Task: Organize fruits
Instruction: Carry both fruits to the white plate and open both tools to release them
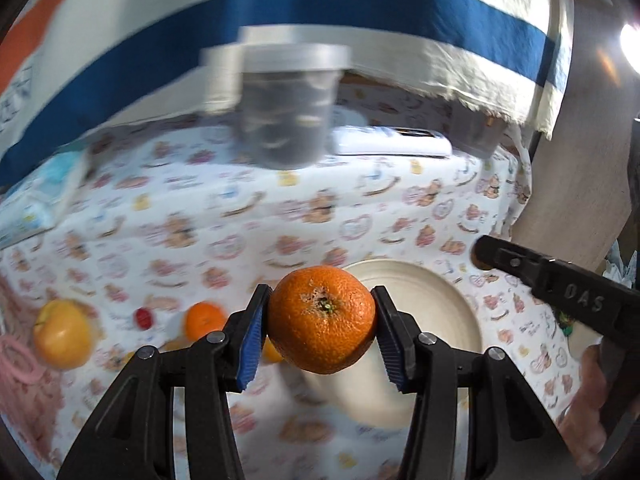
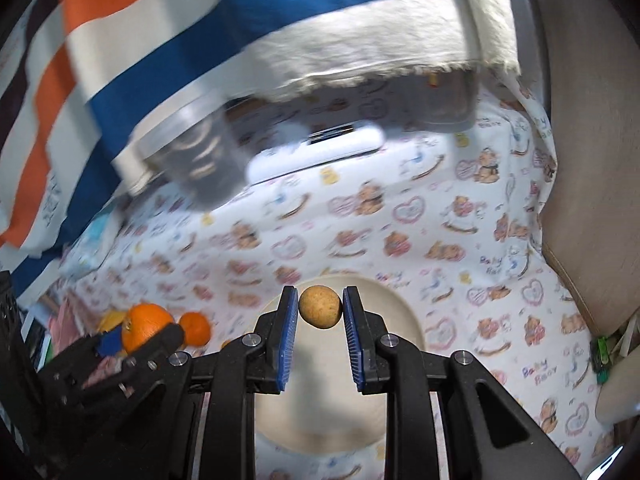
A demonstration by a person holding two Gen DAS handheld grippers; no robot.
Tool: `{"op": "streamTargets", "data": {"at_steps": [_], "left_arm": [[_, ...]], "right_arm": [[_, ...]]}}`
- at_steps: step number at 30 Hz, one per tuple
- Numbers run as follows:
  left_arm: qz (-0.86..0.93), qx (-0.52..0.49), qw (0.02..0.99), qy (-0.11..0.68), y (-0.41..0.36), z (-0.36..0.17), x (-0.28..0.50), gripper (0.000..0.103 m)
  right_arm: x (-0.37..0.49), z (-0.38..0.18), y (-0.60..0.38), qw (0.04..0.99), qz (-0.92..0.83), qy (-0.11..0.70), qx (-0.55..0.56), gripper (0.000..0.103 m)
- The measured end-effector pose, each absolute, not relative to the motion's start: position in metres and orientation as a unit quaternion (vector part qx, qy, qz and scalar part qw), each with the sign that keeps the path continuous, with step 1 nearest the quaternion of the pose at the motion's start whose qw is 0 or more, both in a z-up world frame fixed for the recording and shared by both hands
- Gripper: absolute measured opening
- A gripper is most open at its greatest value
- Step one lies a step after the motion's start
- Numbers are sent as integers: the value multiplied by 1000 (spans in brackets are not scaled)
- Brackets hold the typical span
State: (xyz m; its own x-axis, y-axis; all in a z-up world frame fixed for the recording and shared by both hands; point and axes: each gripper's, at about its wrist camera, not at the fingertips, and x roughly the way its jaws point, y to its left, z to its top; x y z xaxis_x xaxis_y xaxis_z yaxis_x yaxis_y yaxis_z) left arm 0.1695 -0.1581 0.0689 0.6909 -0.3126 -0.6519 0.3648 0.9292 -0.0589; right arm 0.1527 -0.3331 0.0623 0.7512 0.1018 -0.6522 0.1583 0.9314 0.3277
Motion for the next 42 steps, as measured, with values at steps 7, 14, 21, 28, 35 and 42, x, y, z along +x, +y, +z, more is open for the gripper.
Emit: {"op": "streamTargets", "data": {"at_steps": [7,14,21,28,35,42], "left_arm": [[-188,37,908,373,-186,29,208,49],[-186,48,904,382,-189,-4,223,49],[-195,47,900,387,-187,-14,228,49],[-190,74,899,386,-194,-22,228,49],[-187,89,908,365,-197,-20,223,50],[-187,94,909,359,-198,-20,223,53]], "right_arm": [[169,24,-354,902,-31,382,197,24],[187,-7,-348,885,-32,427,182,24],[193,-23,-340,876,-34,448,175,24],[194,-28,-342,873,-37,454,177,24],[196,-31,-344,870,-39,460,175,24],[198,-36,-344,867,-39,466,175,24]]}}
